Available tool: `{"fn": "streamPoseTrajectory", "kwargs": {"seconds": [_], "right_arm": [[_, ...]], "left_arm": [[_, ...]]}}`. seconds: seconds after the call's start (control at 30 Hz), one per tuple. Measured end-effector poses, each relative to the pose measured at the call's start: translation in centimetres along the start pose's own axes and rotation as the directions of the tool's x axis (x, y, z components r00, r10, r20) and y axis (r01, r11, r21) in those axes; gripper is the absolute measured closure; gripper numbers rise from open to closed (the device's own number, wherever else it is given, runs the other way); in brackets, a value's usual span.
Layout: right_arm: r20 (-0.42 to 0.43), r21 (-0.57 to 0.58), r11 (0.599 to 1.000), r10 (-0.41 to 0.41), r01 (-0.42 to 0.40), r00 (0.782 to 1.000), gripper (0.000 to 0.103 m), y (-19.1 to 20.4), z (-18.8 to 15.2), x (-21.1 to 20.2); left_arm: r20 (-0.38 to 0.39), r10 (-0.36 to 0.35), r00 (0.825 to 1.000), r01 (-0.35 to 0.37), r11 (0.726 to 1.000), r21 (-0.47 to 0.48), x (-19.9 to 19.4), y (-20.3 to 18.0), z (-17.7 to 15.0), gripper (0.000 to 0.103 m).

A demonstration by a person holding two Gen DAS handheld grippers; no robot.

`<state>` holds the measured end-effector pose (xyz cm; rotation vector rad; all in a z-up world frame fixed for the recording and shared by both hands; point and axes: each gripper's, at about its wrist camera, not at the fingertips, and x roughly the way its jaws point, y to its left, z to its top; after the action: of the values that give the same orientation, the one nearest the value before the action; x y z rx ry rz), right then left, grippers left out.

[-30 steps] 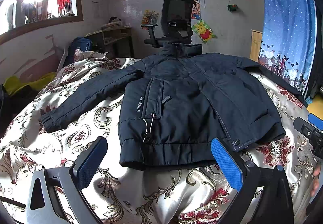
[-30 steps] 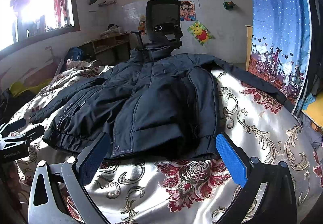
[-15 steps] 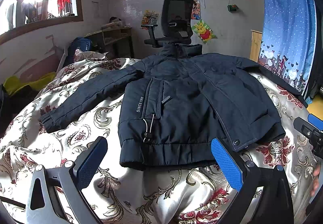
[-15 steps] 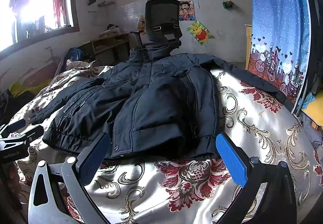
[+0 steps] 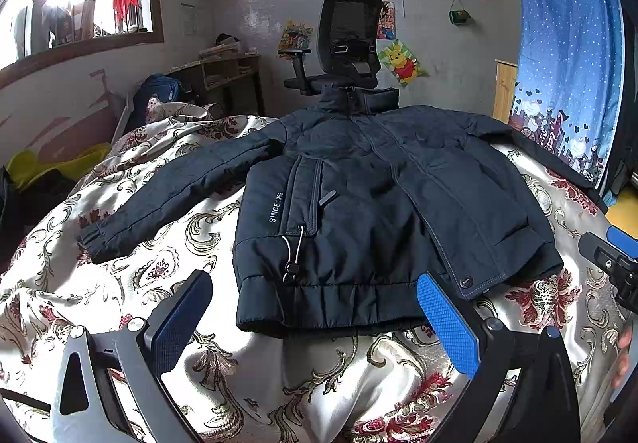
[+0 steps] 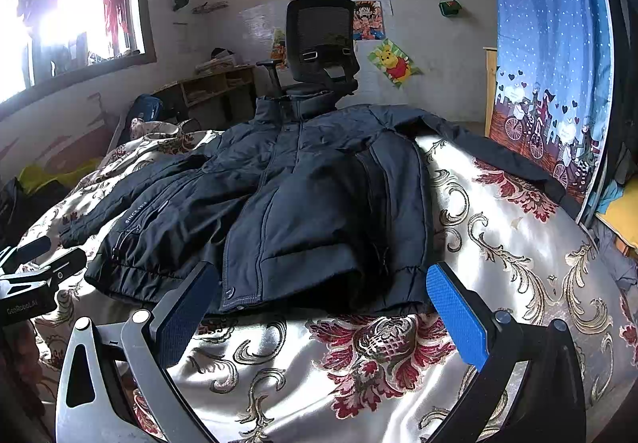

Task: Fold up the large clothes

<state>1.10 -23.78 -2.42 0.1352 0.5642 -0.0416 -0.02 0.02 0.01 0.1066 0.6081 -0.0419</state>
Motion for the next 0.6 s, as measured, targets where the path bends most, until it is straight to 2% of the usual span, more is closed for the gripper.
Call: {"fn": "streamPoseTrajectory", "kwargs": {"seconds": [0.6], "right_arm": [[-0.001,0.002,1.000,0.000,0.000,1.000,0.001,-0.10,0.00,0.04]], "left_arm": [[0.001,-0.001,1.000,0.001,1.000,-0.001,-0.01,0.01,-0.01,0.000]]}}
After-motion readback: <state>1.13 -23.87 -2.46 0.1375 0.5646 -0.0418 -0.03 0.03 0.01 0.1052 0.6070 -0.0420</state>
